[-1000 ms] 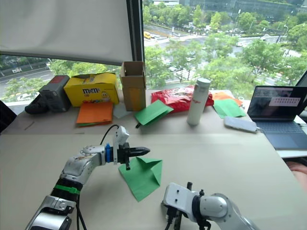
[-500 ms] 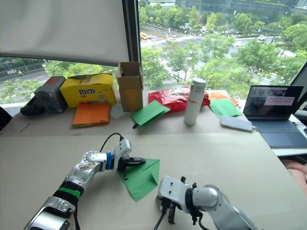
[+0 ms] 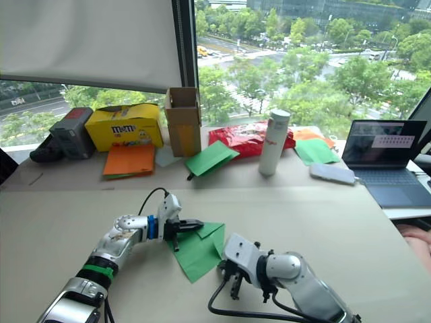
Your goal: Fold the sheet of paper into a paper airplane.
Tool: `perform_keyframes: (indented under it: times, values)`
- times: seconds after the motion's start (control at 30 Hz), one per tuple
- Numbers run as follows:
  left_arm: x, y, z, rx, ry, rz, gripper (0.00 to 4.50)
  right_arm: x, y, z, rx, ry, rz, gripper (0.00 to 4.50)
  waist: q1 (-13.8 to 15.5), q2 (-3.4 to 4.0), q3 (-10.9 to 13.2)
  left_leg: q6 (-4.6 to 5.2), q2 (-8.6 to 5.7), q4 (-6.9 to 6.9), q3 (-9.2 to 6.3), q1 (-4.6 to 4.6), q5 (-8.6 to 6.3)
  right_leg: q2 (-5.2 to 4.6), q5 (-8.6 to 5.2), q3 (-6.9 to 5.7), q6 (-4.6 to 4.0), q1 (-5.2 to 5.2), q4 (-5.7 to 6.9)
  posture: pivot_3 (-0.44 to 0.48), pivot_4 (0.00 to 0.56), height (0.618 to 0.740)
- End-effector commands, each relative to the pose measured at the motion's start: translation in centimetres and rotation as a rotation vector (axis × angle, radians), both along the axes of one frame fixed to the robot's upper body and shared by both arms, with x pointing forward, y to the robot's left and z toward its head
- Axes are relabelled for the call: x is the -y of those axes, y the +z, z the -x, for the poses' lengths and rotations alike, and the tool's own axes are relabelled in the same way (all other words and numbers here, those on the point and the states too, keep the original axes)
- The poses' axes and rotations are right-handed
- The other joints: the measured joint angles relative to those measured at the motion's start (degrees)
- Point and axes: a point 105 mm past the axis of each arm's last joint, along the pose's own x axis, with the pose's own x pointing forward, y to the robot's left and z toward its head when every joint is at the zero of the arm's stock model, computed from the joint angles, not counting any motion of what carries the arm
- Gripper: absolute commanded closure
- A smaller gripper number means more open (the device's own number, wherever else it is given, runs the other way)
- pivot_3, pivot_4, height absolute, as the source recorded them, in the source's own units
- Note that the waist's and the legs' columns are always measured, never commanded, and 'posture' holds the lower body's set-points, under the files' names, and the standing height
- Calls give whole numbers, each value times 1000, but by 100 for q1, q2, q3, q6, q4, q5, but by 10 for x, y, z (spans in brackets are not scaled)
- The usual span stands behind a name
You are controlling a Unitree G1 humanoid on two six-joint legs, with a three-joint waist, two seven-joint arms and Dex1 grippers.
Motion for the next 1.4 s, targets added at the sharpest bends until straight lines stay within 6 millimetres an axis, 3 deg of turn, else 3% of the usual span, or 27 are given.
perform_keyframes:
  times: [0.03, 0.13, 0.3, 0.4, 0.63, 0.9, 1.03, 1.23, 1.4]
  values:
    - [-17, 50, -3, 117, -2, 112, 4471, 14, 14, -5, 11, -62, -38, 4500, -2, -4, 15, -2, 0, 0, -1, -6, 1, 1, 0, -1, 1, -4, 2, 0, 150, 739]
    - [-23, 62, 4, 238, -79, 30, 3682, 23, 18, -8, 16, -101, -42, 4500, 6, 6, 29, -3, -6, 0, 0, -5, 2, 0, 0, -4, 3, -2, 3, 0, 150, 739]
    - [-15, 42, 18, 521, -284, -276, 2023, 33, 19, -15, 42, -160, -27, 4500, 48, 29, 45, -4, -12, -1, 1, -4, 2, -5, 0, -7, 4, 0, -4, 0, 150, 739]
    - [-8, 31, 16, 631, -352, -363, 2023, 34, 20, -18, 55, -183, -25, 4500, 56, 33, 49, -4, -13, -1, 1, -6, 1, -8, 1, -7, 4, 0, -7, 0, 150, 739]
    - [14, 30, -6, 791, -339, -410, 2023, 39, 22, -20, 96, -216, 16, 4500, 58, 34, 58, 2, -15, 14, 0, -42, 1, -5, 7, -11, 15, -26, -5, 0, 150, 739]
    - [21, 20, -2, 787, -438, -437, 4479, 44, 25, -23, 119, -234, 42, 4500, 37, 35, 59, 4, -9, 17, 1, -45, 0, 10, 10, -11, 23, -32, -1, 0, 150, 739]
    - [12, 22, -9, 679, -355, -436, 4479, 45, 25, -25, 122, -240, 46, 4500, 37, 34, 60, 4, -8, 21, 1, -45, 0, 10, 10, -10, 23, -31, 2, 0, 150, 739]
    - [-2, 31, 18, 302, -210, -317, 4479, 45, 25, -30, 124, -243, 47, 4500, -66, 39, 64, 0, -5, 23, 0, -46, 2, 10, 4, -5, 33, -35, 17, 0, 150, 739]
    - [-23, 31, 33, 78, 58, -392, 4479, 41, 26, -39, 134, -218, 47, 4500, -83, 43, 69, -25, -3, 22, -12, -46, 18, 19, -10, -5, 56, -37, 30, 0, 150, 739]
